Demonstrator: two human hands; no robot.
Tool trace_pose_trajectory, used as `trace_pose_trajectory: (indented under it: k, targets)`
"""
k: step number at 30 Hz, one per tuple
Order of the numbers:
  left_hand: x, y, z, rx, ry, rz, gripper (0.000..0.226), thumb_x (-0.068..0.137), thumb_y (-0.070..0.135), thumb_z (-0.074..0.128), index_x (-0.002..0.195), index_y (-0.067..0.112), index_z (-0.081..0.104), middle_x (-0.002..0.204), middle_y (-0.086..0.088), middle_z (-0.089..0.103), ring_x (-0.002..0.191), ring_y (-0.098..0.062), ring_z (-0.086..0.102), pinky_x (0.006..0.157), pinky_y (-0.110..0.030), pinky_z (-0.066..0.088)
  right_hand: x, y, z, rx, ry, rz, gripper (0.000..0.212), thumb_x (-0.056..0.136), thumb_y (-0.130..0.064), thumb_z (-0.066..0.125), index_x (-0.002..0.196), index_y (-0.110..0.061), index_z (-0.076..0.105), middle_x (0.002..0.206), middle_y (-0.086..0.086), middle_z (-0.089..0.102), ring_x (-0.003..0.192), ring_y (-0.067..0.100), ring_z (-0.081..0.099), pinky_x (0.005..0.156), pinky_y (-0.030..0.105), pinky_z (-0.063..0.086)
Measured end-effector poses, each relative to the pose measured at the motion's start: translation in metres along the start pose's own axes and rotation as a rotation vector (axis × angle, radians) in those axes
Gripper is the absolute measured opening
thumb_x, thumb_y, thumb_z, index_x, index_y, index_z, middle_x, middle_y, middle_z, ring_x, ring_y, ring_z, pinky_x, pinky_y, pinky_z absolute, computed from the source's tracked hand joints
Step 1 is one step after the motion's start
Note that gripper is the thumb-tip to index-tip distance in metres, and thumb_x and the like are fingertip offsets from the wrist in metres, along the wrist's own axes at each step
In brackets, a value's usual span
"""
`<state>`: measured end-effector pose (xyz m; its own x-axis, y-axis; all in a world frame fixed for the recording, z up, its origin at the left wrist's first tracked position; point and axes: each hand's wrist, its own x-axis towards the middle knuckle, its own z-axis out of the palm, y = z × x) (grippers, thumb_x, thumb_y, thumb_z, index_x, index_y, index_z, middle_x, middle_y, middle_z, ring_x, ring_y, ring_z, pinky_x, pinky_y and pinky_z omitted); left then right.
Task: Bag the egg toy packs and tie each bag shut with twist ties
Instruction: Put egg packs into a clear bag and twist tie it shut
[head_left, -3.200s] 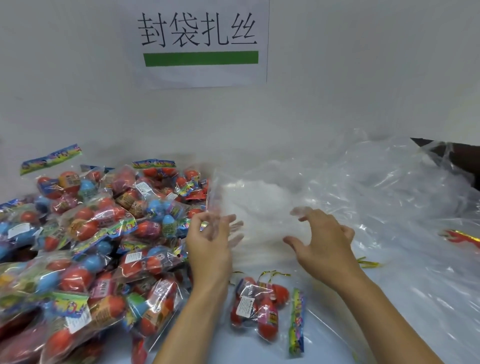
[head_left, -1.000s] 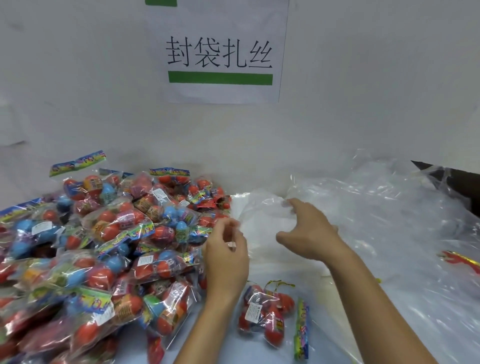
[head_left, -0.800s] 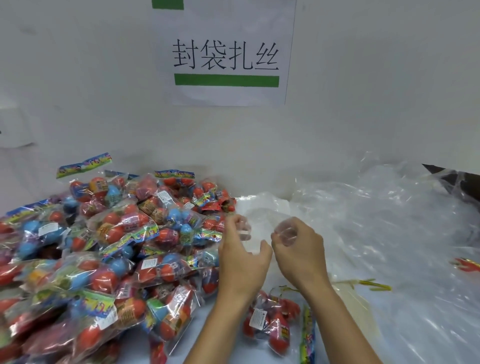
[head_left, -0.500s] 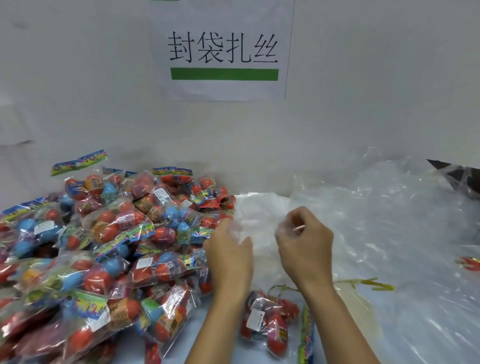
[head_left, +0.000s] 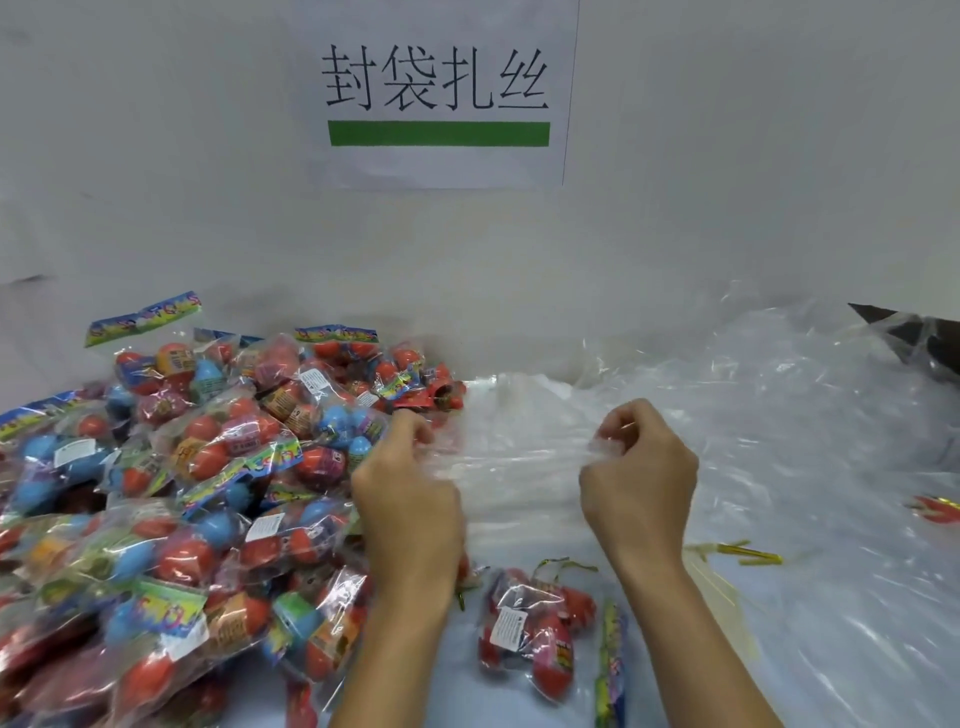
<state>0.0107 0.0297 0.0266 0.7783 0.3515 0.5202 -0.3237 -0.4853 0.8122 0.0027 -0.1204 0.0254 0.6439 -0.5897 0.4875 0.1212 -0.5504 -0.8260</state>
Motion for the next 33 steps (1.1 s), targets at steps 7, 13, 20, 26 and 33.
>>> trace_pose_trajectory:
  k: [7, 13, 20, 26, 33]
  targets:
    - [0.001, 0.005, 0.002, -0.175, -0.211, -0.006, 0.038, 0.083, 0.007, 0.072, 0.113, 0.028, 0.061, 0.105, 0.008, 0.058, 0.091, -0.007, 0.053, 0.075, -0.016, 0.042, 0.002, -0.007, -0.013, 0.226, -0.591, 0.123, 0.042, 0.086, -0.018, 0.073, 0.116, -0.042, 0.056, 0.112, -0.007, 0.06, 0.074, 0.008, 0.066, 0.066, 0.023, 0.059]
    - [0.012, 0.003, -0.011, -0.242, 0.068, -0.192, 0.036, 0.085, -0.003, 0.059, 0.096, 0.03, 0.048, 0.09, 0.003, 0.064, 0.067, -0.005, 0.062, 0.047, -0.021, 0.043, 0.017, -0.011, -0.042, 0.058, -0.524, 0.111, 0.038, 0.087, -0.045, 0.072, 0.118, -0.032, 0.054, 0.103, -0.008, 0.065, 0.086, 0.007, 0.067, 0.066, 0.021, 0.05]
    - [0.017, -0.003, -0.01, -0.407, 0.122, -0.427, 0.017, 0.096, 0.008, 0.051, 0.101, 0.023, 0.044, 0.086, 0.006, 0.055, 0.054, 0.01, 0.058, 0.043, -0.014, 0.041, 0.003, -0.013, -0.039, -0.5, -1.23, 0.079, 0.055, 0.067, -0.058, 0.085, 0.112, -0.031, 0.072, 0.097, -0.02, 0.068, 0.082, -0.005, 0.062, 0.067, 0.014, 0.046]
    - [0.02, -0.005, -0.01, -0.495, 0.072, -0.486, 0.021, 0.099, 0.015, 0.053, 0.09, 0.032, 0.044, 0.096, 0.002, 0.061, 0.074, -0.008, 0.068, 0.063, -0.031, 0.053, -0.009, -0.014, -0.02, -0.562, -1.288, 0.044, 0.054, 0.061, -0.046, 0.093, 0.104, -0.021, 0.074, 0.089, -0.012, 0.073, 0.077, 0.006, 0.065, 0.063, 0.02, 0.048]
    - [0.017, 0.003, -0.005, -0.63, -0.13, -0.561, 0.038, 0.087, 0.024, 0.072, 0.106, 0.034, 0.04, 0.115, -0.006, 0.061, 0.101, -0.022, 0.068, 0.082, -0.046, 0.059, 0.009, -0.009, -0.045, -0.101, -1.242, 0.169, 0.029, 0.073, -0.028, 0.09, 0.092, -0.02, 0.07, 0.083, -0.004, 0.075, 0.07, 0.008, 0.069, 0.063, 0.017, 0.05]
